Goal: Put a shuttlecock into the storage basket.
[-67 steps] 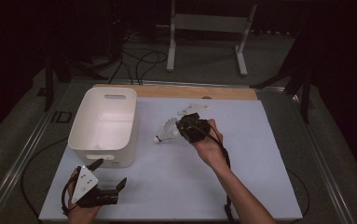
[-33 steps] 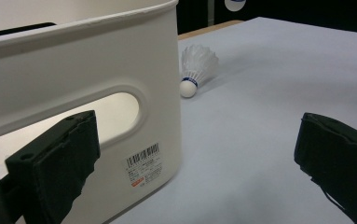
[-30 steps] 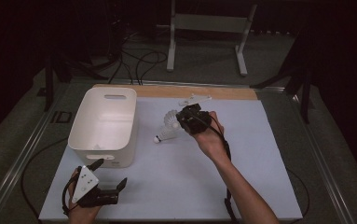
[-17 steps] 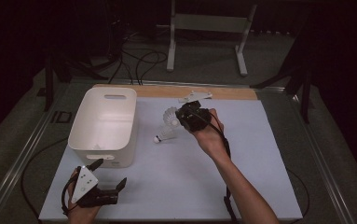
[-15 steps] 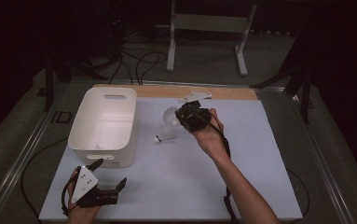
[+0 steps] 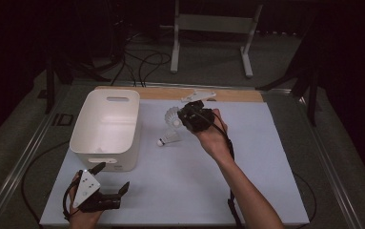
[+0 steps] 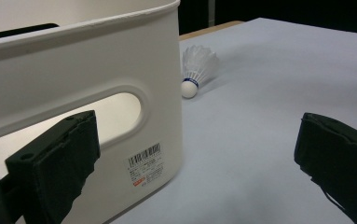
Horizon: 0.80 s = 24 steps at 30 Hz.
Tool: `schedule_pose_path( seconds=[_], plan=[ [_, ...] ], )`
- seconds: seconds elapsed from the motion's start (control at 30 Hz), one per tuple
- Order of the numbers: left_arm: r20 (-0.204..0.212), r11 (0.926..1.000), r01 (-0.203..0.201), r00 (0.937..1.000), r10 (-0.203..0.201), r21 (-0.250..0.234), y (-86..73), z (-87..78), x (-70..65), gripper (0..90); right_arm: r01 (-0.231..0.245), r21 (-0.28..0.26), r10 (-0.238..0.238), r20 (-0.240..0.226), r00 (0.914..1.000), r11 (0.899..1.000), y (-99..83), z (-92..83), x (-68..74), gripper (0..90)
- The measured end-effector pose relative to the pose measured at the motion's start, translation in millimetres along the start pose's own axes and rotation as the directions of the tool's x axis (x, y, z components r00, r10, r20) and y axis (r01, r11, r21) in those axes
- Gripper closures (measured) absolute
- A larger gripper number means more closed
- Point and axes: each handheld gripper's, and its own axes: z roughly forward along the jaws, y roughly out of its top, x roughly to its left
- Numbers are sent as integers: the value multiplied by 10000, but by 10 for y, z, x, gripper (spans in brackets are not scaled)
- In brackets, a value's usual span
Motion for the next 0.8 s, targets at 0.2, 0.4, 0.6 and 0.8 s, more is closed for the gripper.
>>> schedule_pose_path(
  seconds=[0.2, 0.4, 0.6, 0.8],
  plan=[
    [2, 10000, -3, 10000, 3, 7, 0, -3, 0, 8, 19, -86, -19, -30, 10000, 10000, 40, -2, 19, 894],
    [7, 10000, -1, 10000, 1, 7, 0, -3, 0, 8, 35, -187, -37, -132, 9999, 9998, 71, 7, 46, 894],
    [-1, 10000, 16, 10000, -16, -7, 0, -4, 0, 8, 23, -215, -27, -165, 9999, 9998, 99, 22, 58, 894],
    [9, 10000, -10, 10000, 10, 6, 0, -2, 0, 8, 0, -238, -4, -171, 9999, 9997, 126, 24, 67, 894]
  ],
)
